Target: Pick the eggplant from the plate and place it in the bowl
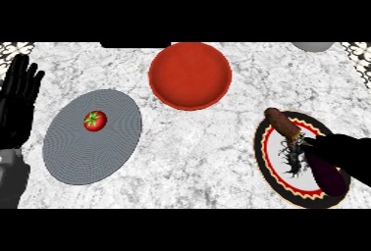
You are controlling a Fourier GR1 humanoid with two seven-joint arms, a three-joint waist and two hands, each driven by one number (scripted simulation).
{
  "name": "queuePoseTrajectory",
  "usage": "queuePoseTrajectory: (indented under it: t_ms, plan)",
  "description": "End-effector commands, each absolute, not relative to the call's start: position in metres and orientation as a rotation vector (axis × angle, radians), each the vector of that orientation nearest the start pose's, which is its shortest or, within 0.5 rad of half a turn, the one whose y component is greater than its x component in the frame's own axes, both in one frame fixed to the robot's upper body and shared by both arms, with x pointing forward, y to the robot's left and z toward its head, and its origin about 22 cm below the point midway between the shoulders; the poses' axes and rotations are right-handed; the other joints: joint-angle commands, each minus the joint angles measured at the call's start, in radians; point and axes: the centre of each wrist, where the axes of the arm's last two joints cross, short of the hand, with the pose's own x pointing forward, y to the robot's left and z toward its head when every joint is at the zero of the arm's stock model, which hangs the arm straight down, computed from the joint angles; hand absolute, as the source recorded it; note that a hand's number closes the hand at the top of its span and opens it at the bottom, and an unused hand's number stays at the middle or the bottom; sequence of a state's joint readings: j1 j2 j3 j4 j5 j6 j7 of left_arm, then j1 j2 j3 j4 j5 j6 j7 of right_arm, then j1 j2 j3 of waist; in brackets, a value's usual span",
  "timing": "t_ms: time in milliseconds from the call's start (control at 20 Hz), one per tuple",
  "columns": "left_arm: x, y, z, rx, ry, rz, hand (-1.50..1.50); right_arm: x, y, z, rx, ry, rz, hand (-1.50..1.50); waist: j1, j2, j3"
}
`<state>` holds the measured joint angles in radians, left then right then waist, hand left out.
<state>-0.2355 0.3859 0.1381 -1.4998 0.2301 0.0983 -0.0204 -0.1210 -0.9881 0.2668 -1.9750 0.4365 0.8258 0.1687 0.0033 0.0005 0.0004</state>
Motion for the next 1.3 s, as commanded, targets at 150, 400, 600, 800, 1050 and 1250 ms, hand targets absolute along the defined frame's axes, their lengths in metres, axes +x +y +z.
queuePoseTrajectory:
  t_ms: [150,400,600,800,1050,1250]
  plan:
    - [0.286,0.330,0.086,0.234,-1.784,0.031,0.00,0.244,-0.304,0.137,-0.540,-0.804,1.833,-1.50,0.001,-0.001,0.000]
    - [0.288,0.313,0.070,0.232,-1.783,0.039,0.00,0.254,-0.331,0.119,-0.531,-0.831,1.812,-1.50,-0.002,-0.001,0.000]
    - [0.299,0.343,0.070,0.244,-1.763,0.029,0.00,0.254,-0.315,0.108,-0.476,-0.884,1.822,-1.50,-0.005,0.000,0.000]
    - [0.291,0.335,0.082,0.252,-1.787,0.028,0.00,0.256,-0.329,0.085,-0.461,-0.888,1.845,-1.50,-0.002,0.000,0.000]
    - [0.293,0.329,0.082,0.255,-1.795,0.023,0.00,0.259,-0.320,0.065,-0.476,-0.852,1.874,-1.50,-0.001,0.000,0.000]
    - [0.306,0.328,0.080,0.246,-1.792,0.028,0.00,0.273,-0.315,0.074,-0.492,-0.833,1.891,-1.50,-0.003,0.000,0.000]
